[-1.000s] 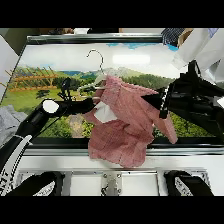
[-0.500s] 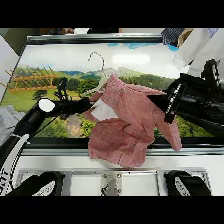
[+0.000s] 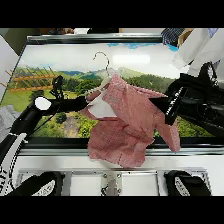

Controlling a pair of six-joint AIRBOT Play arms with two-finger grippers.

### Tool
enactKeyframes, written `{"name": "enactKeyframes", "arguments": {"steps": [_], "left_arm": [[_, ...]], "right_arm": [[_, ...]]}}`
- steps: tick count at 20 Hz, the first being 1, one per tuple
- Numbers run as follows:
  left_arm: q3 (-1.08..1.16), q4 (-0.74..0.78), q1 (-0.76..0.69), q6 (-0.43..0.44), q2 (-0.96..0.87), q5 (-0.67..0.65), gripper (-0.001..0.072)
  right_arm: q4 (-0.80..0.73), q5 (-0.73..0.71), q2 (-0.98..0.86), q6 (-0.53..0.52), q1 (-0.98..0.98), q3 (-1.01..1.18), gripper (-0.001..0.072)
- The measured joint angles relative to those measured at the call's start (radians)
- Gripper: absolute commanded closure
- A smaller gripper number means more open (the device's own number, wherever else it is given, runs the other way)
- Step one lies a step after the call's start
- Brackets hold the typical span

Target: Fold the clothes and pants, and hang the long-sleeved shirts on hangers.

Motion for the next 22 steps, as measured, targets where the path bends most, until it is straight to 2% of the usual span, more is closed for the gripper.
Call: {"name": "enactKeyframes", "arguments": {"steps": [8,15,22], "left_arm": [[0.12,0.198,0.067,-0.056,-0.001,-0.077,0.0693],[0.16,0.212,0.085,-0.053,-0.002,-0.122,0.0692],[0.373,0.217,0.028,-0.01,-0.001,-0.218,0.0692]], "right_arm": [[-0.056,0.041,0.001,0.006,0.0,0.0,0.0705],[-0.045,0.061,0.001,0.01,0.0,0.0,0.0705],[0.072,0.072,0.0,0.01,0.001,0.001,0.0705]]}}
